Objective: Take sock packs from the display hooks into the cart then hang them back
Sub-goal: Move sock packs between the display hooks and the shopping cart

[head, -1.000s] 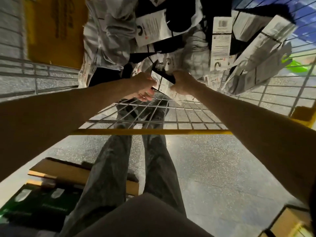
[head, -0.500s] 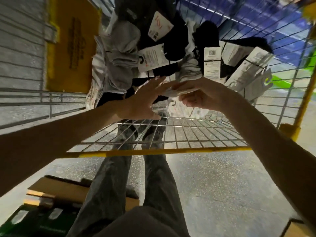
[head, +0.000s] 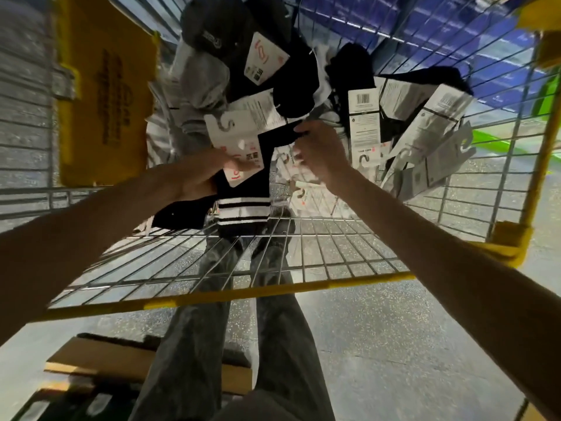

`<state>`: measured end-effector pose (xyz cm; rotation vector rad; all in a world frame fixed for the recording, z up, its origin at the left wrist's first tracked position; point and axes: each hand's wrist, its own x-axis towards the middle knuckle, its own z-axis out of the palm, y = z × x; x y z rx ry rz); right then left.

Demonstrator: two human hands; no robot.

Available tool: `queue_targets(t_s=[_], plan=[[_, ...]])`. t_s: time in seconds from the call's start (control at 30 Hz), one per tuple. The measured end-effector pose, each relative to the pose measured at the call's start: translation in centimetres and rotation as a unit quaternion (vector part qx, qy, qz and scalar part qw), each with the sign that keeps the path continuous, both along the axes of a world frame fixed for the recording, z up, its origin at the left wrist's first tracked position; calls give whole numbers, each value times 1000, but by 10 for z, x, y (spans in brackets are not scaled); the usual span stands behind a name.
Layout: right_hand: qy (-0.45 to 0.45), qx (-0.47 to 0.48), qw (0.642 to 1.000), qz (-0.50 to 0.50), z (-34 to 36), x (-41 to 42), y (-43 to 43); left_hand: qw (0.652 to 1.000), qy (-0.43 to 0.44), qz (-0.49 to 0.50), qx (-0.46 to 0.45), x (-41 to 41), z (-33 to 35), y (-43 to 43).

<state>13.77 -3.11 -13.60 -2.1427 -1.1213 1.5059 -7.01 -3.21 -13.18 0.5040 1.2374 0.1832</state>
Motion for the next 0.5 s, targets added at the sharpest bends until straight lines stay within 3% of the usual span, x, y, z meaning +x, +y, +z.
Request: queue_targets(t_s=[0.07, 0.17, 0.27, 0.5], plan=[[-116, 109, 968, 192, -18, -10, 10, 999, 31, 23, -17, -11, -7, 3], [-284, 195, 844, 410, -38, -32, 27, 997, 62, 30, -23, -19, -9, 4], [-407, 271, 748, 449, -51, -49, 36, 996, 87, 13, -18, -23, -4, 5], [-482, 284, 677, 478, -52, -39, 45, 993, 96, 62, -17, -29, 4, -2]])
